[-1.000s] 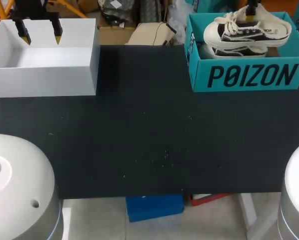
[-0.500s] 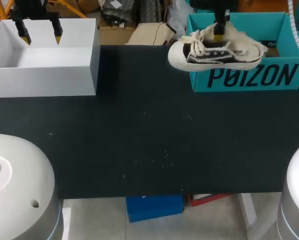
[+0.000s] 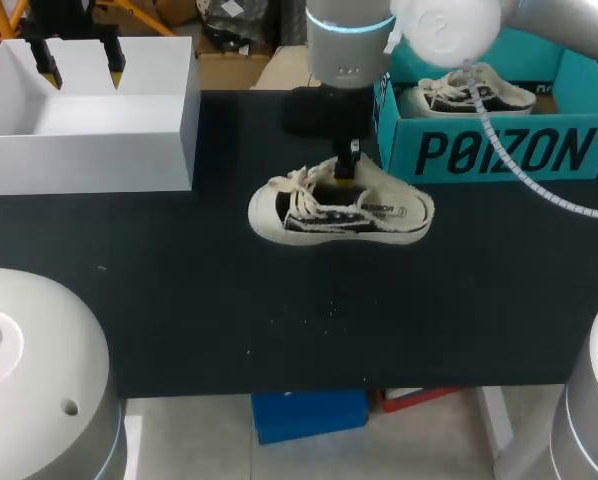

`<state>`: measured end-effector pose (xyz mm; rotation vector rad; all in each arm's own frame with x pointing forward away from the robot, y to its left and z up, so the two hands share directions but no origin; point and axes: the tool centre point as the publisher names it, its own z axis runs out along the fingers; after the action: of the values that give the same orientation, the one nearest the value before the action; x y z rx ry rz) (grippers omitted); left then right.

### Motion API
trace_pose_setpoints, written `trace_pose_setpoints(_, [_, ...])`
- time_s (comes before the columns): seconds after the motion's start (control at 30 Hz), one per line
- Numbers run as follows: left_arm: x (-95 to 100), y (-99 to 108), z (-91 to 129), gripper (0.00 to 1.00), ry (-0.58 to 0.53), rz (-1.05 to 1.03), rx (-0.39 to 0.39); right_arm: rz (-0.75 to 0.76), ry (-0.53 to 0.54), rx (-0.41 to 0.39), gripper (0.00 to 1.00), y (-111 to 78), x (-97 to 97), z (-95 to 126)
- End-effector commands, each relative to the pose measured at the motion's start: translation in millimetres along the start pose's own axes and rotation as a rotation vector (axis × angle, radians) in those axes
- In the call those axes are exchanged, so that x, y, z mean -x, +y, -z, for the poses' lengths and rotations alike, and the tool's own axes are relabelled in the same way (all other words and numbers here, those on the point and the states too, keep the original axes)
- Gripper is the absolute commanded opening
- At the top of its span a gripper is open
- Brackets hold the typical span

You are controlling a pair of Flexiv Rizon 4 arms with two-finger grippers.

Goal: Take the shoe out of the shoebox, open the shoe tongue, remove and reinsert the insole, then place the shoe into the shoebox

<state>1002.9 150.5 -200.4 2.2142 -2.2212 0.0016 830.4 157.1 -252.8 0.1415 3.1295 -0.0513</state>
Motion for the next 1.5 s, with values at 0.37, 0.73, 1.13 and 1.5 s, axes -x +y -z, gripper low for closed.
trace_pose_setpoints(0.37, [-0.5, 0, 1, 1.0, -0.003, 0.002, 0.002, 0.051, 0.02, 0.014, 0.0, 51.3, 9.0, -36])
trace_pose_setpoints(0.73, [-0.5, 0, 1, 1.0, -0.003, 0.002, 0.002, 0.106, 0.051, 0.045, 0.0, 83.5, 6.3, -72])
trace_pose_setpoints(1.13, [-0.5, 0, 1, 1.0, -0.003, 0.002, 0.002, 0.154, 0.063, 0.048, 0.0, 97.9, 28.4, -97])
trace_pose_setpoints(1.5, [-0.5, 0, 1, 1.0, -0.003, 0.002, 0.002, 0.126, 0.095, 0.053, 0.0, 86.2, 36.3, -128])
